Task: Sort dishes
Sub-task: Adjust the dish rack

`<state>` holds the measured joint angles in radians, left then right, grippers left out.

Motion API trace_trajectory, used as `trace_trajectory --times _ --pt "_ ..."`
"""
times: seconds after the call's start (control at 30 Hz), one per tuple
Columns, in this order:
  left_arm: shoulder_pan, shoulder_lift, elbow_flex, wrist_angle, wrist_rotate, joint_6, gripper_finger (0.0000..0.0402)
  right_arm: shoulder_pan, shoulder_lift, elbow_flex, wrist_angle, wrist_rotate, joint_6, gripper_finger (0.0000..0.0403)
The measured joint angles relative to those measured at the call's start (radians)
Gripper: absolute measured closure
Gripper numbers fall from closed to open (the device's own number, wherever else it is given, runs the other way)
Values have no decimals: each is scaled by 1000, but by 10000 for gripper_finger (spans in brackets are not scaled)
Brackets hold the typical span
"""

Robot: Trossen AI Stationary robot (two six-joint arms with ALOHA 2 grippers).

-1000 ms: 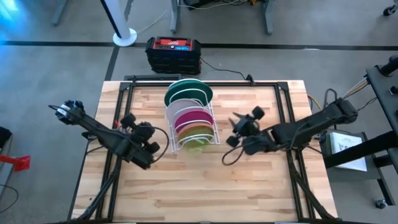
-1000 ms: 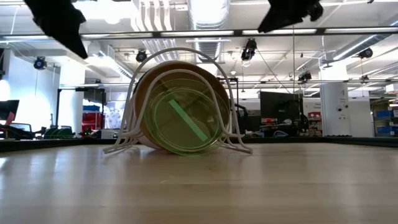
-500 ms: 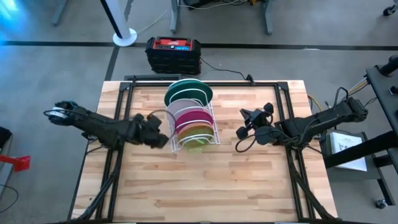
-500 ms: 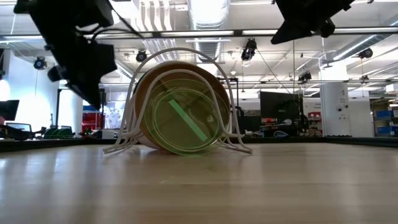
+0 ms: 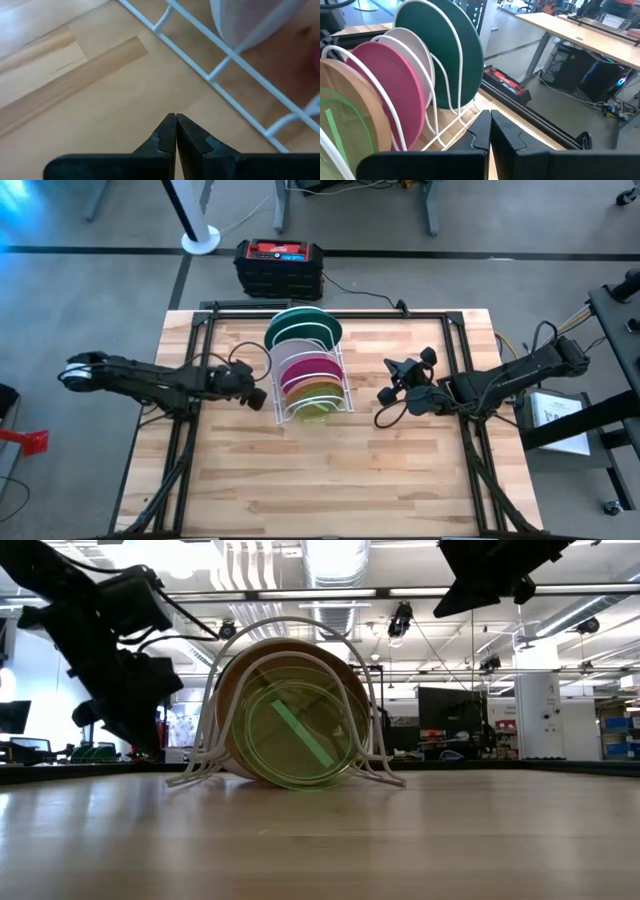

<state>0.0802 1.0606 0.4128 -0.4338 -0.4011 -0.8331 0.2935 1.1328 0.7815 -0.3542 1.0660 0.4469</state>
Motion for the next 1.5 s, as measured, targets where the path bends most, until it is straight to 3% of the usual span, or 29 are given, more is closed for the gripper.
trace_trajectory --times 0.2,0.4,0.67,1.03,1.27,1.5 --pt "50 70 -12 147 1 91 401 0 0 0 0 2 4 402" --pt "95 174 24 186 1 164 401 0 0 0 0 4 5 402" --pt "99 312 46 348 19 251 401 0 0 0 -6 6 16 403" --pt "104 425 79 372 -41 314 401 0 0 0 -8 6 16 403" --pt "142 421 75 371 -93 488 401 0 0 0 -8 6 16 403" --pt "216 425 59 470 -87 730 401 0 0 0 -8 8 16 403"
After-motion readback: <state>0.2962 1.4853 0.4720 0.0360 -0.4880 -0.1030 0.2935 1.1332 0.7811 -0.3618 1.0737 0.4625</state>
